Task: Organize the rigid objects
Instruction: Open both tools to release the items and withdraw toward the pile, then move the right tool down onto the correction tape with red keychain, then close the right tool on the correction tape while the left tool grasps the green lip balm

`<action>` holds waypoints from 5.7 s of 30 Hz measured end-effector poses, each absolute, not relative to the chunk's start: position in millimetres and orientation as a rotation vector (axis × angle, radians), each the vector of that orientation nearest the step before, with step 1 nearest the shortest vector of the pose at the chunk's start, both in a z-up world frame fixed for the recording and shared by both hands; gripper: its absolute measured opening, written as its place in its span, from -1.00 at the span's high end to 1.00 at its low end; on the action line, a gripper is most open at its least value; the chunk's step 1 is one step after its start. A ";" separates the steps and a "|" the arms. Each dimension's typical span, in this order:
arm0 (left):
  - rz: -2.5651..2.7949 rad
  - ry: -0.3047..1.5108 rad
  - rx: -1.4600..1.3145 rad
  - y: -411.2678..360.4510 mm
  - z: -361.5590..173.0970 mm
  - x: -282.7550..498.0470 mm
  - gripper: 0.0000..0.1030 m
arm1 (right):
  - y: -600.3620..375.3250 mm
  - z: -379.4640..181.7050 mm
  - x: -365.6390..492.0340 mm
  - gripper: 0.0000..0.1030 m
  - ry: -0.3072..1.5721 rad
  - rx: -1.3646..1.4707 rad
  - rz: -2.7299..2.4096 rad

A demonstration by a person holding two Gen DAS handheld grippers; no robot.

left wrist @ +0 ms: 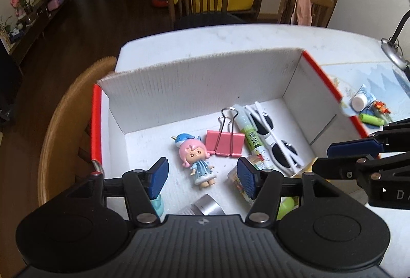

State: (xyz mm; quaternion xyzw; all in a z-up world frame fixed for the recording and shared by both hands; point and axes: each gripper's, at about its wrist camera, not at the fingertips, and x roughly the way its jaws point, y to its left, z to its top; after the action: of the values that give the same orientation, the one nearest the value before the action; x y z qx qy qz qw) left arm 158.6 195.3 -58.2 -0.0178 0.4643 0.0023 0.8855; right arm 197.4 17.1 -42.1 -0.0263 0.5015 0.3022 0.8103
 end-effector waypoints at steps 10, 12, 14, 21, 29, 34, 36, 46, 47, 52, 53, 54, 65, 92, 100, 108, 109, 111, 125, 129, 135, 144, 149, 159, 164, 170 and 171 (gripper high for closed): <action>-0.009 0.849 -0.041 173.4 -22.9 128.0 -0.31 | 0.1 -11.2 169.7 0.14 0.990 -0.061 0.710; -0.015 0.831 -0.039 166.8 -17.3 122.9 -0.31 | -5.9 -4.3 165.1 0.04 0.968 -0.061 0.720; -0.019 0.814 -0.038 160.8 -11.8 118.3 -0.31 | -12.3 1.5 162.0 -0.01 0.950 -0.060 0.730; -0.035 0.776 -0.060 138.6 1.4 107.9 -0.47 | -39.4 14.6 154.8 -0.28 0.906 -0.043 0.753; -0.036 0.738 -0.087 106.7 4.6 104.0 -0.48 | -77.3 18.7 151.5 -0.65 0.872 -0.025 0.764; -0.053 0.738 -0.094 80.3 0.9 109.1 -0.48 | -104.3 16.0 150.4 -0.81 0.843 -0.025 0.763; -0.059 0.734 -0.090 68.8 -1.1 111.9 -0.56 | -116.8 14.5 151.1 -0.86 0.832 -0.022 0.762; -0.116 0.731 -0.110 7.1 -17.0 136.3 -0.95 | -192.9 -6.0 163.5 -0.92 0.849 0.005 0.682; -0.120 0.726 -0.105 -0.1 -19.0 138.5 -0.99 | -201.5 -8.6 165.7 -0.92 0.853 0.011 0.670; -0.140 0.749 -0.076 -35.5 -31.9 153.8 -0.99 | -242.5 -19.3 176.9 -0.91 0.871 0.021 0.605; -0.147 0.754 -0.078 -41.6 -34.6 156.0 -0.99 | -251.4 -21.1 179.0 -0.91 0.873 0.025 0.594; -0.158 0.757 -0.078 -47.9 -38.1 159.5 -0.99 | -259.3 -22.9 182.3 -0.91 0.876 0.029 0.581; -0.200 0.803 -0.013 -108.3 -79.6 195.6 -0.99 | -318.3 -53.3 227.3 -0.83 0.922 0.012 0.467; -0.179 0.830 0.061 -150.4 -159.0 260.0 -0.99 | -269.4 -117.0 309.6 -0.29 1.019 -0.075 0.502; -0.165 0.827 0.074 -153.8 -165.9 260.9 -0.98 | -264.6 -123.7 318.5 -0.10 1.021 -0.084 0.468; -0.176 0.817 0.081 -157.0 -163.4 258.7 -0.65 | -263.6 -124.0 315.3 0.20 0.998 -0.131 0.441; -0.178 0.814 0.082 -157.6 -162.5 258.5 -0.59 | -263.8 -124.0 315.3 0.23 0.996 -0.134 0.438; -0.183 0.821 0.079 -158.1 -161.3 259.0 -0.59 | -264.5 -123.7 315.5 0.36 0.993 -0.140 0.433; -0.191 0.824 0.058 -156.1 -157.5 255.7 -0.59 | -264.6 -115.6 321.1 -0.26 0.978 -0.118 0.481; -0.191 0.828 0.055 -155.6 -158.2 256.3 -0.59 | -257.2 -117.7 325.6 -0.22 0.979 -0.125 0.487; -0.195 0.831 0.053 -155.4 -160.0 256.8 -0.59 | -248.3 -127.5 332.7 -0.08 0.997 -0.164 0.496; -0.206 0.830 0.049 -155.1 -160.0 256.0 -0.59 | -247.8 -127.1 334.0 0.33 0.982 -0.176 0.490; -0.209 0.821 0.049 -153.9 -155.3 253.9 -0.58 | -251.6 -123.7 333.3 0.34 0.976 -0.160 0.493; -0.212 0.804 0.015 -146.3 -134.6 242.0 -0.58 | -265.6 -94.2 318.2 0.35 0.920 -0.121 0.512; -0.213 0.790 -0.011 -138.9 -113.9 229.6 -0.59 | -272.2 -75.0 304.9 0.35 0.899 -0.102 0.539; -0.203 0.781 -0.036 -123.5 -87.8 213.6 -0.59 | -272.5 -48.2 283.6 0.35 0.872 -0.110 0.580; -0.200 0.778 -0.040 -119.8 -83.2 210.5 -0.59 | -271.7 -43.2 279.8 0.35 0.866 -0.112 0.589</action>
State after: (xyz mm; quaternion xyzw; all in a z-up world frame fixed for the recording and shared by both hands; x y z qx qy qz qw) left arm 210.5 -119.8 -83.2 -0.0194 0.3786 -0.0973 0.9202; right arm 279.8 -271.7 -43.2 -0.0537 0.4131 0.2812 0.8645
